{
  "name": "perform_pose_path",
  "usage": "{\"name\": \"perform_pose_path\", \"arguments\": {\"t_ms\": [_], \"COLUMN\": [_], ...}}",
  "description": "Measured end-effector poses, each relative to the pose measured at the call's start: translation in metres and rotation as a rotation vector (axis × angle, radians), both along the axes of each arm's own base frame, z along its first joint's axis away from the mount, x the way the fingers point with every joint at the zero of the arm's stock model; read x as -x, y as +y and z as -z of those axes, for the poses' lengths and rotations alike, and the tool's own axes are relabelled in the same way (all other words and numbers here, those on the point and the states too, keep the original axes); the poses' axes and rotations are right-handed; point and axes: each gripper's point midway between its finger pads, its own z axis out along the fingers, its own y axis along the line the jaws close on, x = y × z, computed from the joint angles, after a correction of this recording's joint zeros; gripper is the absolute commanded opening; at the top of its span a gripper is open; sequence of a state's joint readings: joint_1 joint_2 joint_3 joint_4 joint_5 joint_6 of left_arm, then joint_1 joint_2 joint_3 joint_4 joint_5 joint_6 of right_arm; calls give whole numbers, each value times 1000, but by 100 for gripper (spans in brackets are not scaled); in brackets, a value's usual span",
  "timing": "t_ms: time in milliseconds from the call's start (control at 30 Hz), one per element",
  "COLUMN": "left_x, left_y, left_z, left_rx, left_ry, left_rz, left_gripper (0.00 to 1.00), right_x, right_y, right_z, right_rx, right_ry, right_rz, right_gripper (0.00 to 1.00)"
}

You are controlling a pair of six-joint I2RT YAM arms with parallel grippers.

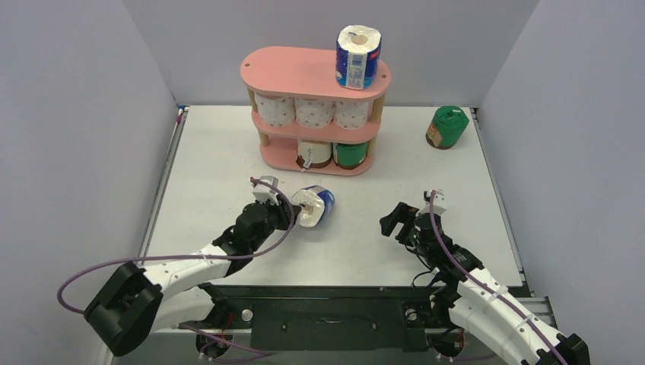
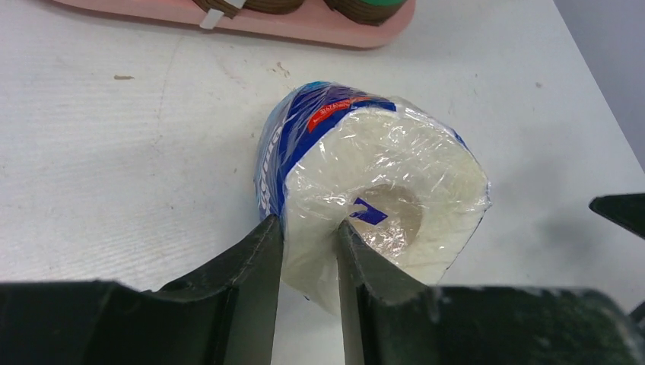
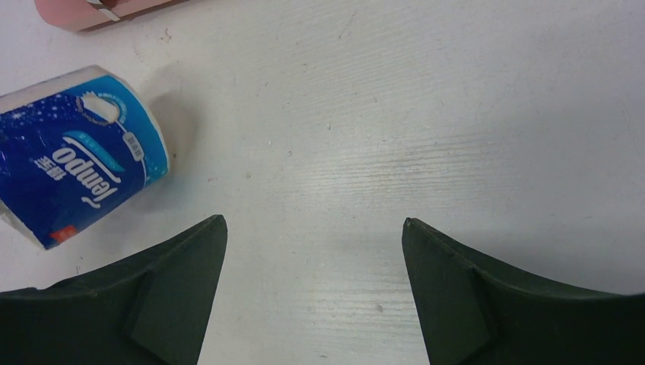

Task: Place and organize the paper towels onto the shelf
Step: Adjust the paper towel at the center of the board.

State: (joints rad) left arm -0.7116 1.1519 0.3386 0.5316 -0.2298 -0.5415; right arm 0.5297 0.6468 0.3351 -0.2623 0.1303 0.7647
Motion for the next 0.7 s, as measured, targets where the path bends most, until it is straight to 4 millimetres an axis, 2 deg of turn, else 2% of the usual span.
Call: {"name": "perform_pose_path", "arguments": {"t_ms": [167,400,467,567,667,700], "left_x": [21,43,45,47,47,47], "left_y": [-3,-18,-21,-22,-19,-18], "left_z": [-12,-22,-20,-18,-22,-26], "left_rx": [-45,-109,-119,-123,-120,-117], "left_ry": [81,201,233,256,255,247], "left_rz": [91,233,255,258,245,237], "left_gripper": [17,35,43,64,77,84], "right_x": [0,-1,-1,-1,-1,-1], "right_y": [0,0,0,0,0,0], "right_z": [-1,-6,-7,-9,-12,-12], "right_rx": [-1,-12,-14,-18,-24,-23], "right_ry": [-3,-22,-25,-33,-43,-43], "right_rz": [0,0,0,0,0,0], "right_gripper": [80,80,80,81,81,81]}}
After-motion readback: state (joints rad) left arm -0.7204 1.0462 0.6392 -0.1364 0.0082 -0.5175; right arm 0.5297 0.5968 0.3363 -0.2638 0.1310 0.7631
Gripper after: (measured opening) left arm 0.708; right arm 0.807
